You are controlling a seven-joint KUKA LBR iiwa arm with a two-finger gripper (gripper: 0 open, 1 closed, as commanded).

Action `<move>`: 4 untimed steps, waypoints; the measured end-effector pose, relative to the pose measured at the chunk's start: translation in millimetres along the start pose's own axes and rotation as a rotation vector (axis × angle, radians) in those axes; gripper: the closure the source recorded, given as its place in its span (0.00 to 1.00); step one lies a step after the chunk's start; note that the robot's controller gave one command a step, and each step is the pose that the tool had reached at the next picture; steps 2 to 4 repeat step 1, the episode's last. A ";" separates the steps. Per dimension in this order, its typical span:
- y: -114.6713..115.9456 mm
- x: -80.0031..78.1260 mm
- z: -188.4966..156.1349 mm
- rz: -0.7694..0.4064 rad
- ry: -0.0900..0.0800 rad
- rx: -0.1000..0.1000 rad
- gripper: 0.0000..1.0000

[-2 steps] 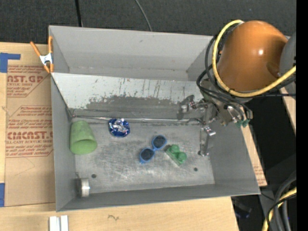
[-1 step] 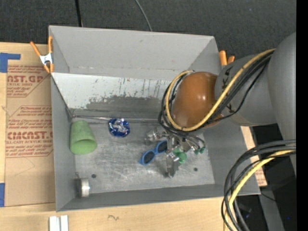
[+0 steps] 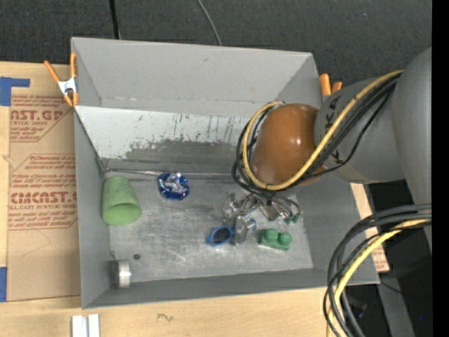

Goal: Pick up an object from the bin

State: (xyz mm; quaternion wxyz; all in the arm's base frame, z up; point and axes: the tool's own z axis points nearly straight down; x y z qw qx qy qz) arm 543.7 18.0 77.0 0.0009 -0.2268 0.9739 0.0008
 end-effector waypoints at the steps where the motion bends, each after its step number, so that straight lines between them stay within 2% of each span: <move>1: -1.8 18.5 -155.4 -0.200 -0.006 0.005 1.00; 4: -1.8 18.5 -155.4 -0.200 -0.006 0.005 1.00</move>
Offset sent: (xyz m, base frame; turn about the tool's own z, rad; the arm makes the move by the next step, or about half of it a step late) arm -0.0175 -0.0109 0.1514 -0.2002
